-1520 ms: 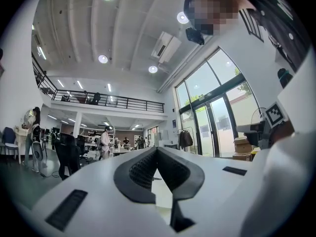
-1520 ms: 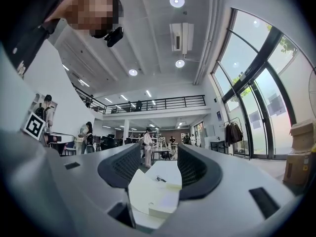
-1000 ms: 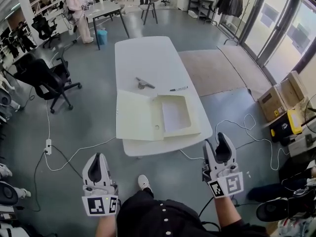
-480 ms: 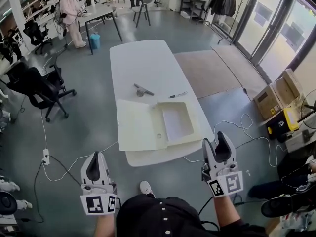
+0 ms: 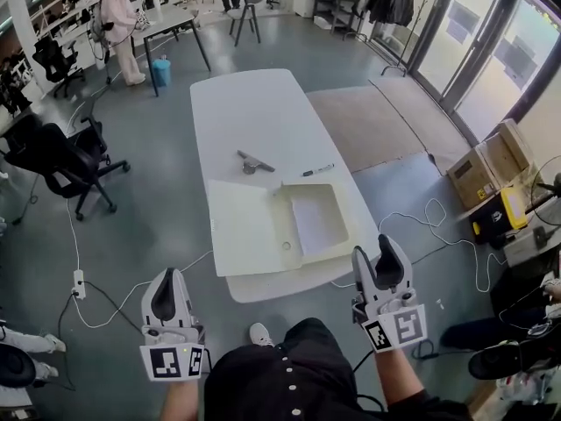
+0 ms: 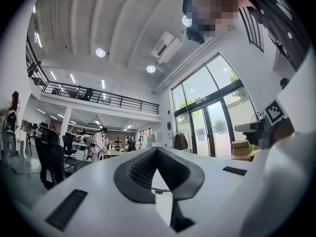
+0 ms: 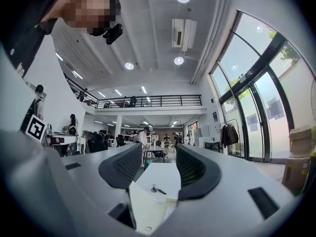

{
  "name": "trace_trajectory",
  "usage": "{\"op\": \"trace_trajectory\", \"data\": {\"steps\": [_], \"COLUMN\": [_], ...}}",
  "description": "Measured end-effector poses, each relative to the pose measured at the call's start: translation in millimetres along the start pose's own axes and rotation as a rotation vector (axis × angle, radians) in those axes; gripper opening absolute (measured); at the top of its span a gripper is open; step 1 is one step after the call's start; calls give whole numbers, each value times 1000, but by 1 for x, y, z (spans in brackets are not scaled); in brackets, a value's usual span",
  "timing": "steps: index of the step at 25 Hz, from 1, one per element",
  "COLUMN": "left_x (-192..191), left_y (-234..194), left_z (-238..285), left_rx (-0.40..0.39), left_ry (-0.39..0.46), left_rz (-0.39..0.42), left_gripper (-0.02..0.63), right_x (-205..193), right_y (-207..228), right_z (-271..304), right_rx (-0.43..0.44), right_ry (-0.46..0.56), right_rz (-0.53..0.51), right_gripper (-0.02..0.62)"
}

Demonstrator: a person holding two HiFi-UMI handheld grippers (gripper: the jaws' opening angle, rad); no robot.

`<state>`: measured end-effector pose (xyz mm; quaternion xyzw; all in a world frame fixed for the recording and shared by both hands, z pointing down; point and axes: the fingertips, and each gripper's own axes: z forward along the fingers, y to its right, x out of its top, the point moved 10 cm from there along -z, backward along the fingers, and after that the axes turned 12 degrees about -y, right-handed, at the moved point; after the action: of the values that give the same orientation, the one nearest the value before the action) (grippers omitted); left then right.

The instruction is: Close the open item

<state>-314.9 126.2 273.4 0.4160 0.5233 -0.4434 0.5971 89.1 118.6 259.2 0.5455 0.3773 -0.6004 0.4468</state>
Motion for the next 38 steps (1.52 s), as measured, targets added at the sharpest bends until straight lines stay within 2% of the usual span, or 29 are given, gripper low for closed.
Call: {"op": "trace_trajectory", "data": {"steps": [8,14,20,24,32,38], "left_x": [-9,-12,-17,-23,-33,-43], "left_y": [5,9,11,16,26,32], "left_z": [22,40,56,57,36,13], "left_rx": [25,121,212,272,374,453], "left_ry": [-35,-46,-92,-134,-198,-236], "left_rz": [9,1,-1,-10,1,-5], "left_gripper": [17,17,15,17,17,17], "right_x": [-14,-13,-24,-38,-85,-121], "right_y": [8,28,24,3,-69,-121], "right_z": [46,99,161,203,258,280], "right_rx": [74,134,255,361,543,595], "right_ry": [-62,-75,-145,-200,-351,-503], "right_rz": [-12,-39,-54,-68,-75,-57], "right_gripper": [221,222,230,239,242,287]}}
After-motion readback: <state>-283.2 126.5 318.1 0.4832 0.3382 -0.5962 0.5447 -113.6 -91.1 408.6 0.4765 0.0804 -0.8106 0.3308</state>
